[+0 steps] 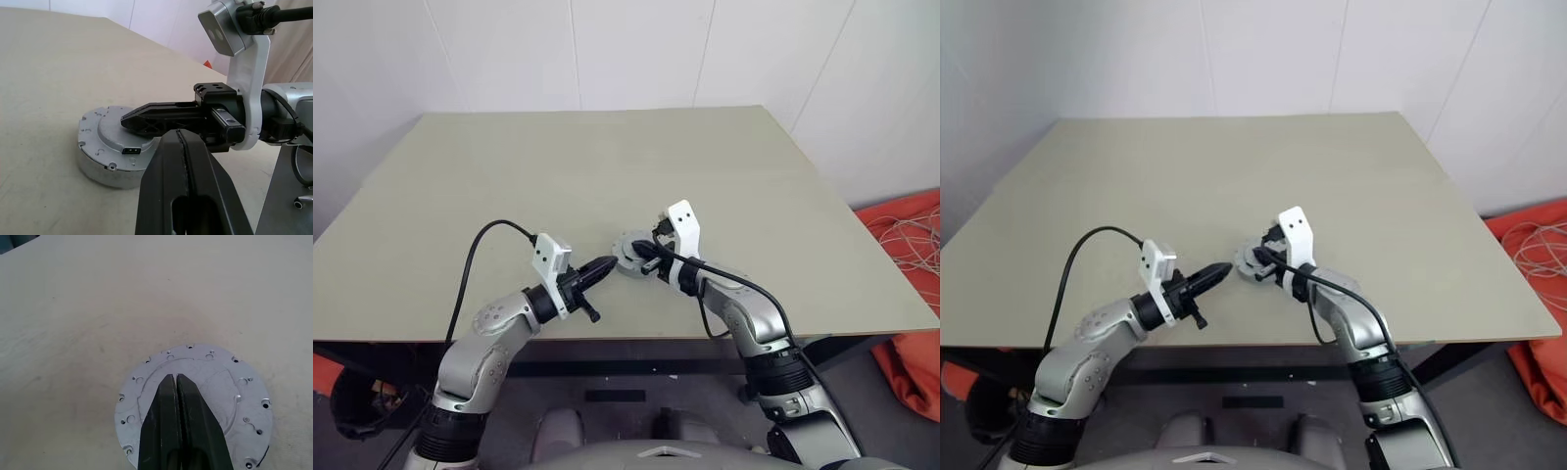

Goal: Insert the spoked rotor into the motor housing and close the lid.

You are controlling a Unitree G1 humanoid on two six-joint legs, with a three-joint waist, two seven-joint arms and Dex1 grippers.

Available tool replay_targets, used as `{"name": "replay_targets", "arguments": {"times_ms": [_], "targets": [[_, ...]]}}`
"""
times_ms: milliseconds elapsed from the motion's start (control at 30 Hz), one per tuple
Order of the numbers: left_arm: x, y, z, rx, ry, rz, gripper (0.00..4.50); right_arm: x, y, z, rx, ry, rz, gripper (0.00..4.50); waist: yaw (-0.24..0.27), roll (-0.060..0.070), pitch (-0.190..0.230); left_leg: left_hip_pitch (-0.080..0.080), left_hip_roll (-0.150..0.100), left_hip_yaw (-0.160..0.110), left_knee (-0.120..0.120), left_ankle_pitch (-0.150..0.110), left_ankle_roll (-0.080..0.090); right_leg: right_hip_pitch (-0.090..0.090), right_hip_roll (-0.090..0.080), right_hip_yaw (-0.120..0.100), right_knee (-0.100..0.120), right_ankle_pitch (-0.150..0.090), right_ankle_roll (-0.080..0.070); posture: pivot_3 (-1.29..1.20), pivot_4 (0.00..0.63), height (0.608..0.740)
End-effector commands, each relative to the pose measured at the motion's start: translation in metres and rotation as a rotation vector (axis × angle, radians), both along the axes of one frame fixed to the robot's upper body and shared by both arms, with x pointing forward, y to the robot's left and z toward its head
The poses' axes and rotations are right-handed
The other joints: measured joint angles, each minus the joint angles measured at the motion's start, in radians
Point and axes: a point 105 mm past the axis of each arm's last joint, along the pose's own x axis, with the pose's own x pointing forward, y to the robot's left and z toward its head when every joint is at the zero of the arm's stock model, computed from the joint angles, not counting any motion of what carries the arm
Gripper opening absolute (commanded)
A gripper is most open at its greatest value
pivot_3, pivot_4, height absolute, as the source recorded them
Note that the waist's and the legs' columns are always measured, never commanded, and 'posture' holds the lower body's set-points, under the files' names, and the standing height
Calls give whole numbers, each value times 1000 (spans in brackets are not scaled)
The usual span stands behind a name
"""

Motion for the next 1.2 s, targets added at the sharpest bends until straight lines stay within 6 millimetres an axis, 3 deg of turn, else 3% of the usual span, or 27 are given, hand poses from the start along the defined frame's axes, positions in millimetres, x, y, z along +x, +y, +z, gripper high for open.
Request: {"name": "replay_targets", "arguments": {"times_ms": [33,167,267,633,1200], "targets": [[-1,2,11,-12,-51,1,0,0,4,-1,6,6,22,21,0,0,0,1,0,0,0,0,0,1,0,0,0,-1,1,0,0,740],[-1,3,12,-9,-52,8,0,-9,9,25,70,-69,113,21,1,0,0,1,0,0,0,0,0,1,0,0,0,-3,5,0,0,740],[0,4,12,-9,-50,13,0,-12,7,36,71,-102,135,588,2,0,0,1,0,0,0,0,0,1,0,0,0,-1,3,0,0,740],[0,3,10,-12,-43,16,0,-10,3,37,52,-98,153,4371,2,0,0,1,0,0,0,0,0,1,0,0,0,-2,4,0,0,740],[1,5,13,-15,-45,36,0,15,-9,28,-31,-112,158,4476,2,0,0,0,0,0,1,0,0,0,0,0,0,1,-1,0,0,740]]}}
